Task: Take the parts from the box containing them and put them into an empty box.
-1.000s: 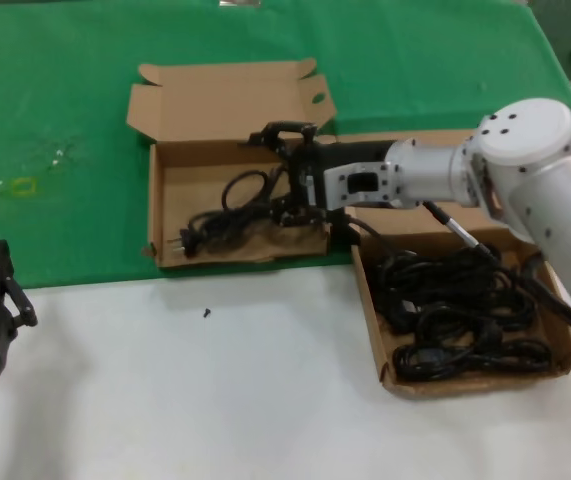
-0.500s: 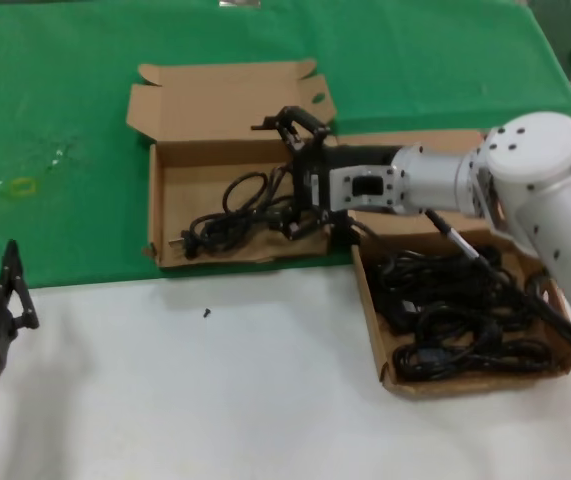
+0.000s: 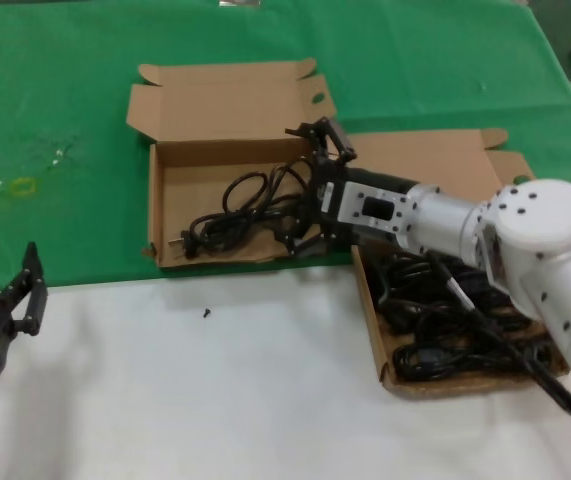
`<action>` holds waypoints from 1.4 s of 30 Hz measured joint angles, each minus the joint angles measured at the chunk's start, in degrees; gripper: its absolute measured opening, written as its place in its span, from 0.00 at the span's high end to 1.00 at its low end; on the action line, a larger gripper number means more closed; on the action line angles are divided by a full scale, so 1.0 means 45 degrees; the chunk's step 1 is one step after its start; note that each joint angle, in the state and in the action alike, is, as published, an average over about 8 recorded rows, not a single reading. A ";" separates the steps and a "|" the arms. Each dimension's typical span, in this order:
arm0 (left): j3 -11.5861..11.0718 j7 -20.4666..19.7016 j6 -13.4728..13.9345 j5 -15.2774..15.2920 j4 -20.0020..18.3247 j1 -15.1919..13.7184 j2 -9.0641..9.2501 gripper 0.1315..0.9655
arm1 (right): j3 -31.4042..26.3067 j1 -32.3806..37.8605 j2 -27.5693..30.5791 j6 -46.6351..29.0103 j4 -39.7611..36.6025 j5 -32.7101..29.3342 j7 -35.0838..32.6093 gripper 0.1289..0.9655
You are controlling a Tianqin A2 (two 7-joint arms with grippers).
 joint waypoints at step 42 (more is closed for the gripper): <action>0.0000 0.0001 0.0000 -0.0002 0.0000 0.0000 0.0000 0.00 | 0.2601 -0.7747 0.0784 0.5935 0.7698 0.1816 0.6735 0.00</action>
